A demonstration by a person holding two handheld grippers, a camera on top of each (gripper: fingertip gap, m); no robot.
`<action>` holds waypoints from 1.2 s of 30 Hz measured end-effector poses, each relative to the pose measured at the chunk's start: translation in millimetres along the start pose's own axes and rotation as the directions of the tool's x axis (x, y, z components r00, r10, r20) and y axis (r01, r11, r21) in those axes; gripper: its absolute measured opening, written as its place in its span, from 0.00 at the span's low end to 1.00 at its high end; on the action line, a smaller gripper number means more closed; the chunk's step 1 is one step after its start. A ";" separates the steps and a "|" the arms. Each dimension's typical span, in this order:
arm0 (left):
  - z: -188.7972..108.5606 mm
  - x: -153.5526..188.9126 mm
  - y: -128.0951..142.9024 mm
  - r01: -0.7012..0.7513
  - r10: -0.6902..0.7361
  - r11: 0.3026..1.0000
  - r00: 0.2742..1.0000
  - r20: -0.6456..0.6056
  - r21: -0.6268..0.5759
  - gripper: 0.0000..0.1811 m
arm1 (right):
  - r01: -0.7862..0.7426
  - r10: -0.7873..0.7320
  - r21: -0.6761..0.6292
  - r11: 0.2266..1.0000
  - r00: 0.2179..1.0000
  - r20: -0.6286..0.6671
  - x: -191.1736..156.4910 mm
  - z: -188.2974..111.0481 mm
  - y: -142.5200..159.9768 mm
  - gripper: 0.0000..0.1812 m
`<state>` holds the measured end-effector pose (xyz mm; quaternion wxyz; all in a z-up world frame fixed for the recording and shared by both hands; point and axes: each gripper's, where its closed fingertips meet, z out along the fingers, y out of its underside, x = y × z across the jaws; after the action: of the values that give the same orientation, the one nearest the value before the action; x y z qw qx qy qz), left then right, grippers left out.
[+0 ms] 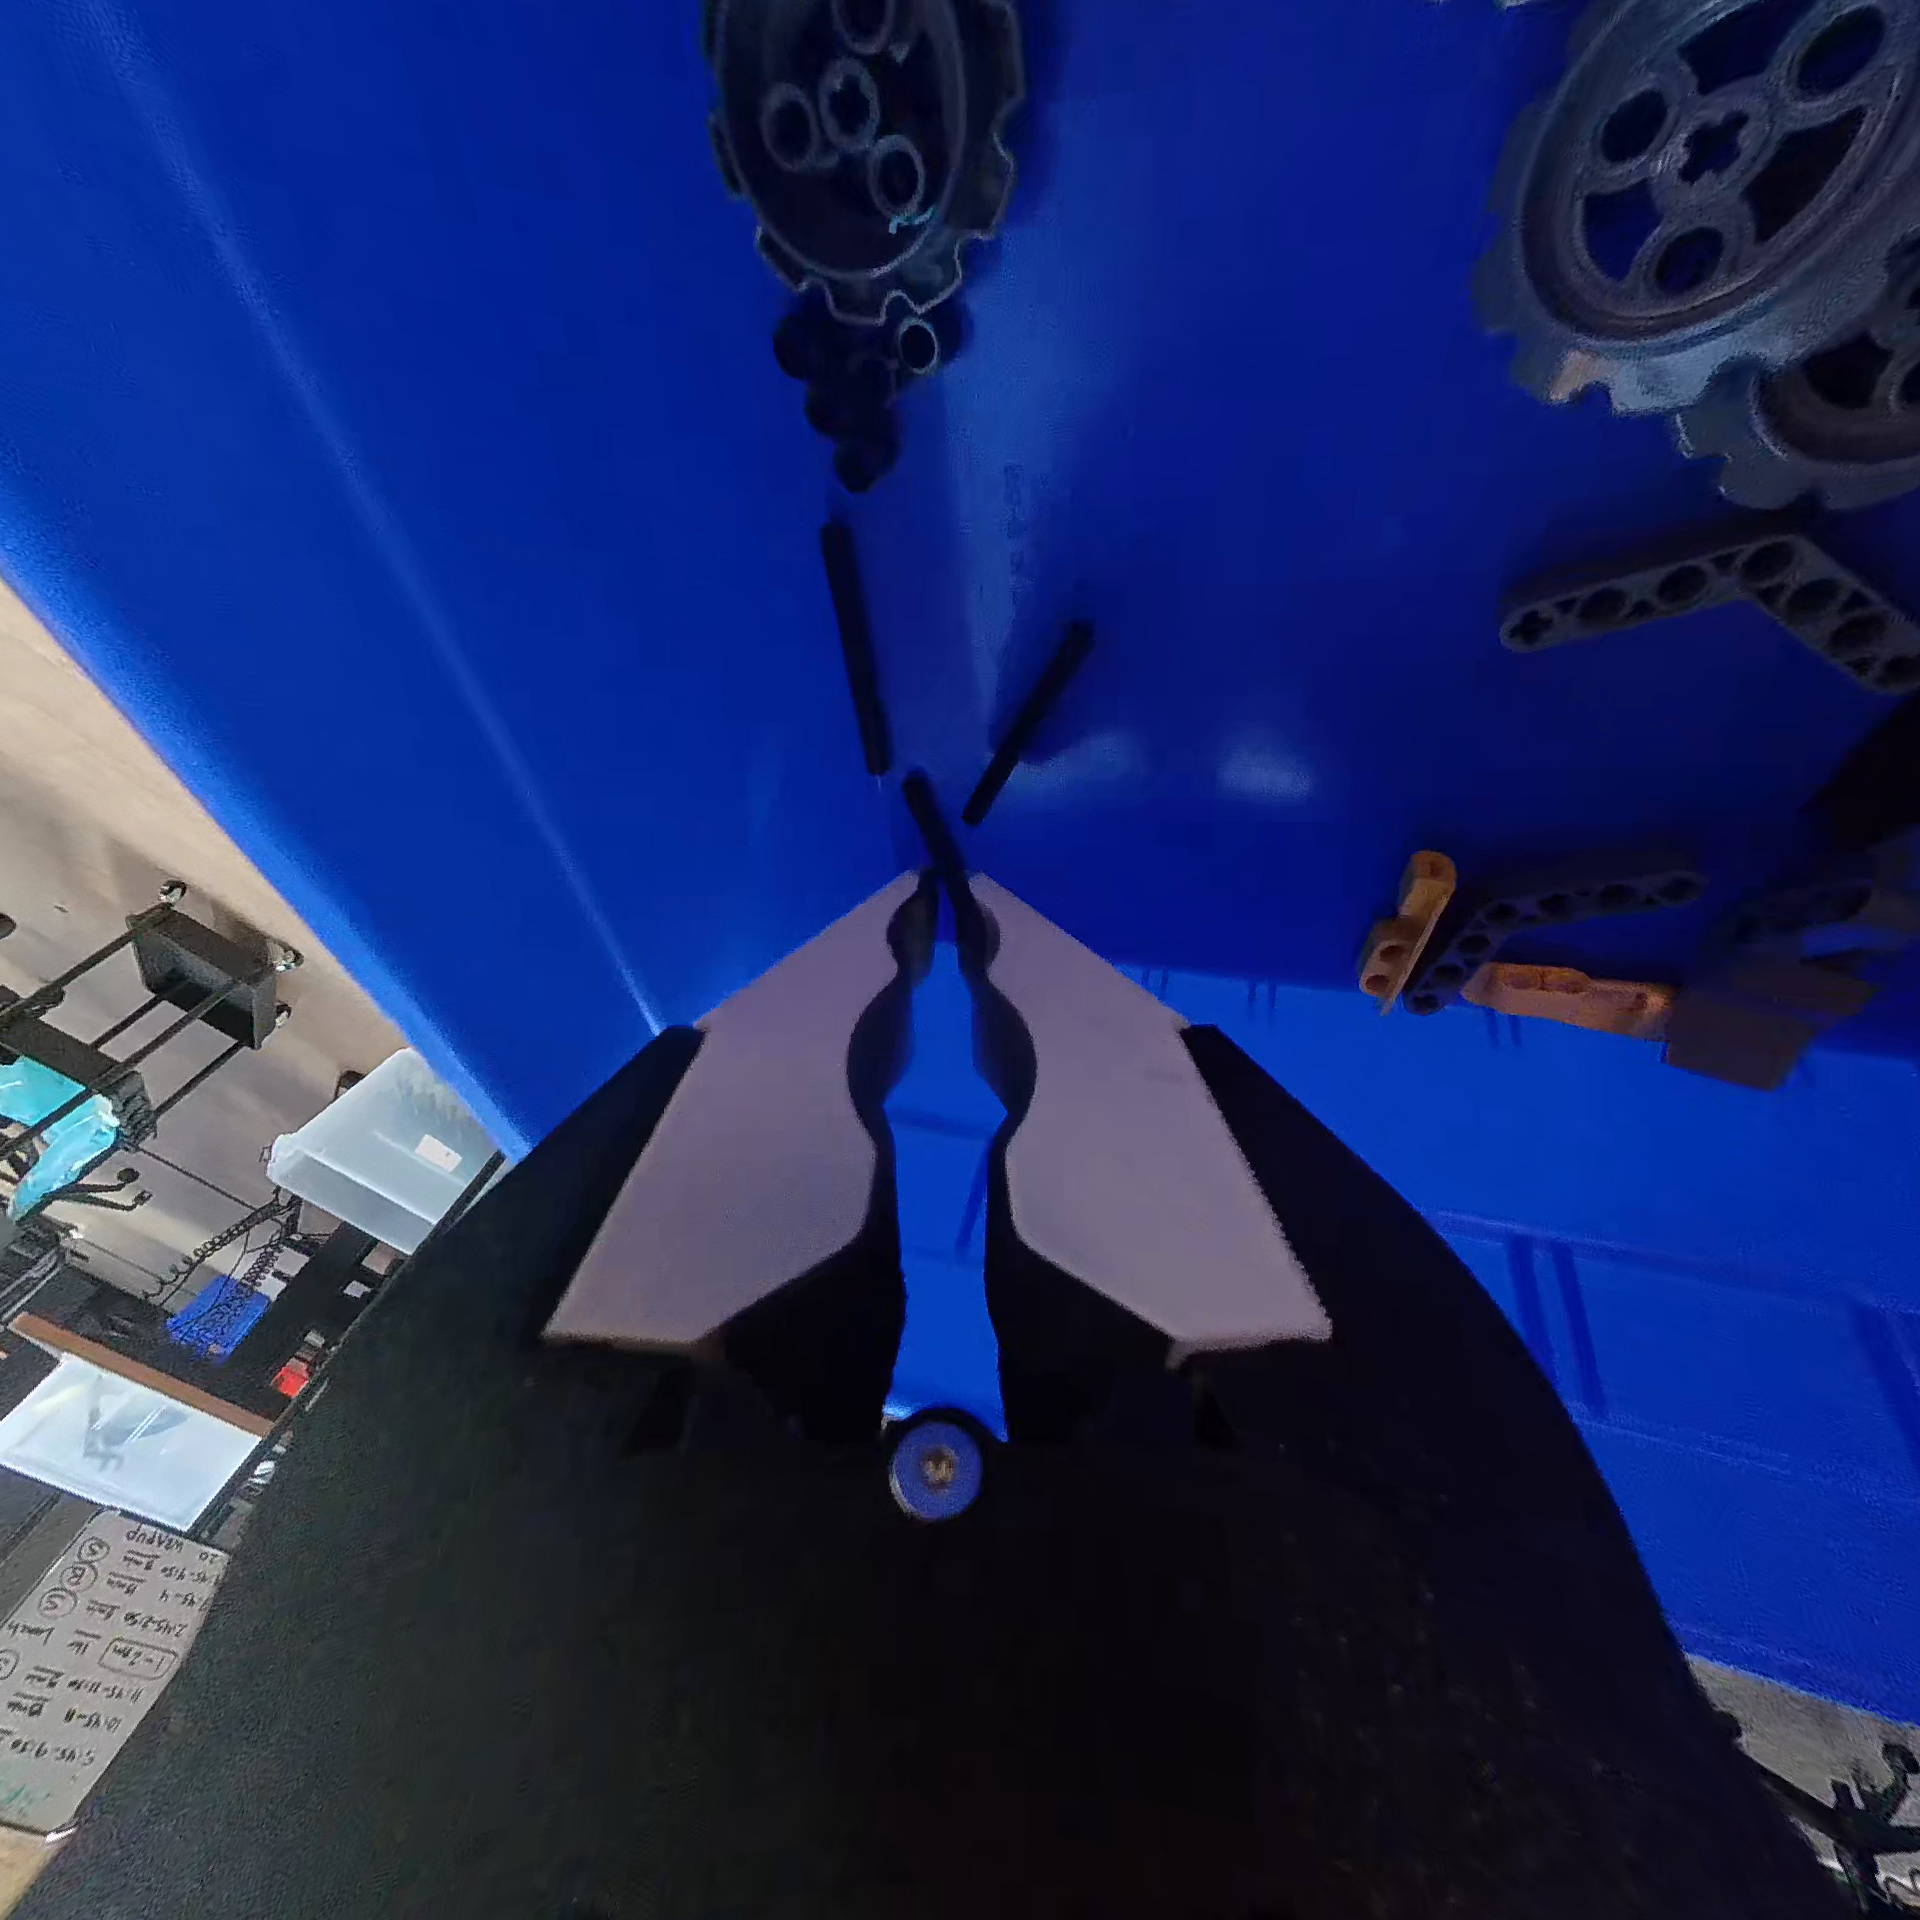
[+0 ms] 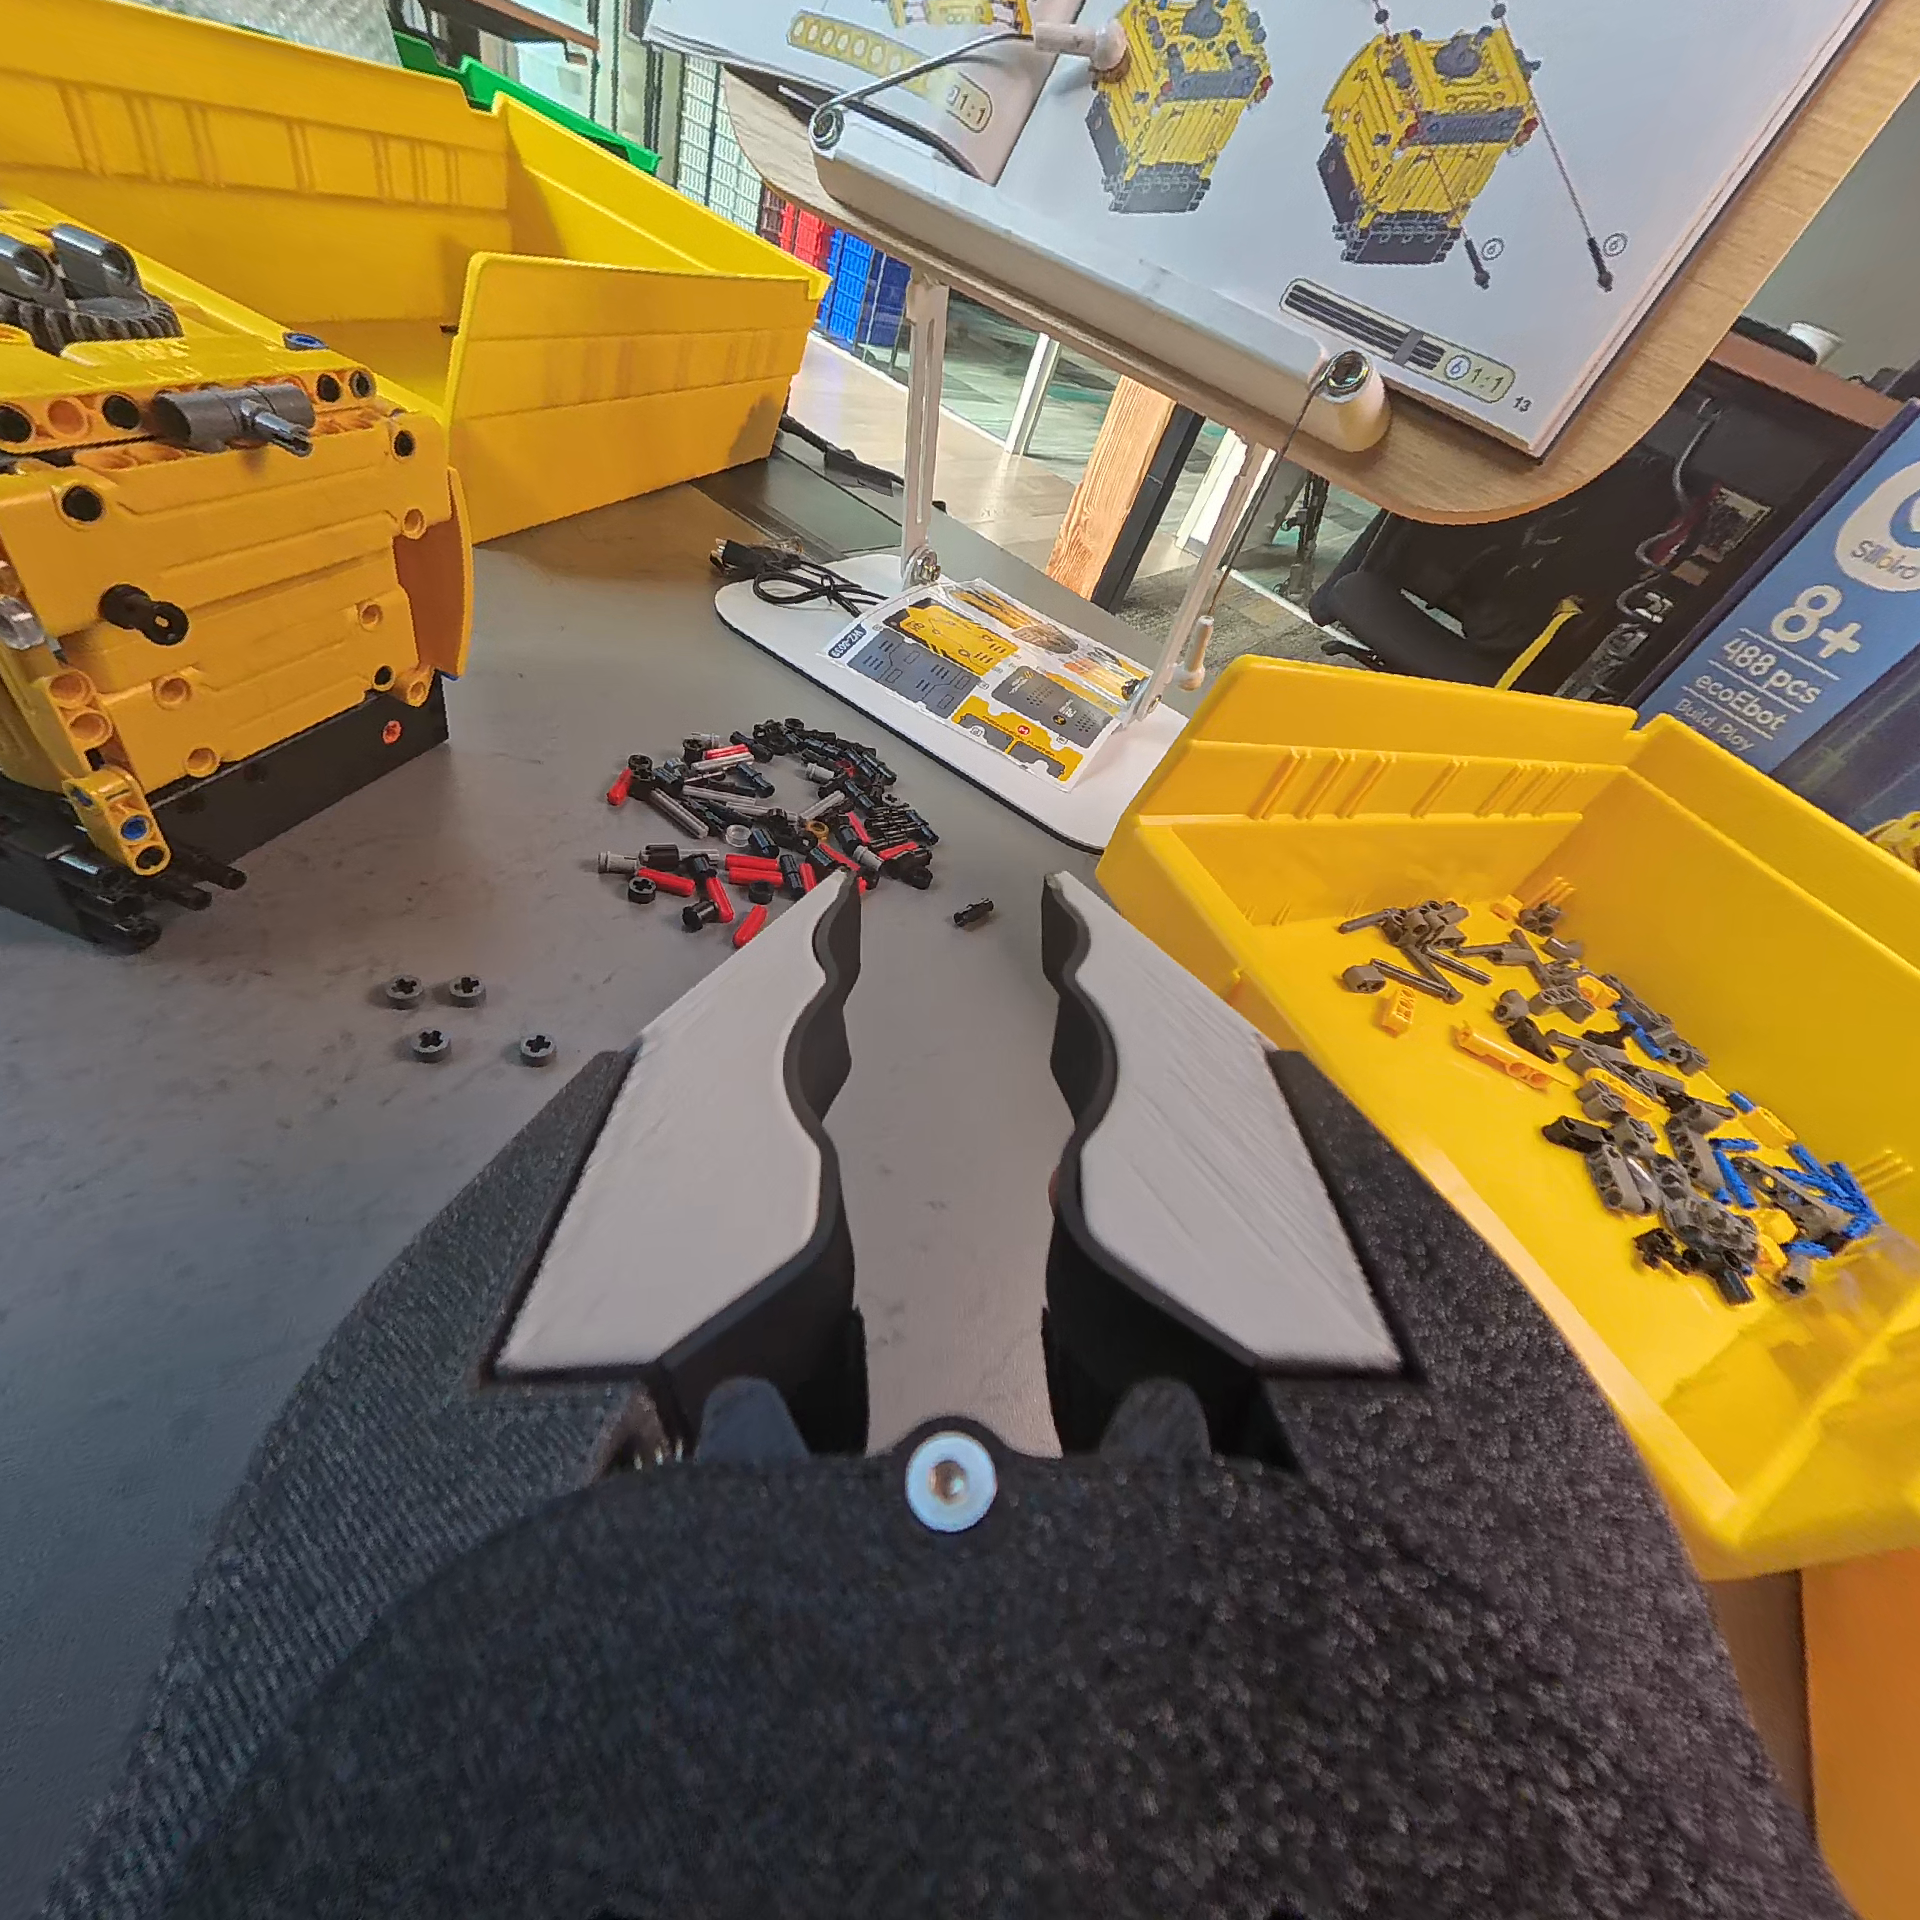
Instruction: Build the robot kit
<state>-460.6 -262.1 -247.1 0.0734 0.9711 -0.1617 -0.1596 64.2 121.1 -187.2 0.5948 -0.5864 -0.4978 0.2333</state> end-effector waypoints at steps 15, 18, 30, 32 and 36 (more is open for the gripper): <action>-58.5 86.6 -81.3 -0.028 0.187 0.876 0.940 -0.285 0.482 0.27 | 0.050 -0.051 -0.040 0.998 0.998 -0.028 -1.2 3.9 4.9 0.19; -55.8 98.9 -93.9 -0.070 0.234 0.857 0.936 -0.264 0.510 0.32 | 0.075 -0.077 -0.059 0.995 0.997 -0.031 -3.2 5.8 7.3 0.19; -20.5 66.0 -67.4 -0.144 0.199 0.934 0.970 -0.140 0.326 0.10 | -0.091 0.094 0.035 0.995 0.991 -0.090 21.7 -5.1 -2.0 0.19; -19.0 57.2 -57.9 -0.124 0.168 0.948 0.977 -0.128 0.293 0.10 | -0.085 0.087 0.030 0.996 0.992 -0.087 20.6 -4.5 -1.6 0.19; -38.7 52.4 -82.5 -0.018 0.099 0.894 0.983 -0.158 0.447 0.17 | -0.090 0.093 0.037 0.995 0.992 -0.088 21.3 -5.2 -2.4 0.19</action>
<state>-376.8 -198.9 -241.8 -0.1310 0.9671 -0.2159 -0.0297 76.4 136.6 -177.3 0.6149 -0.6085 -0.4394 0.2420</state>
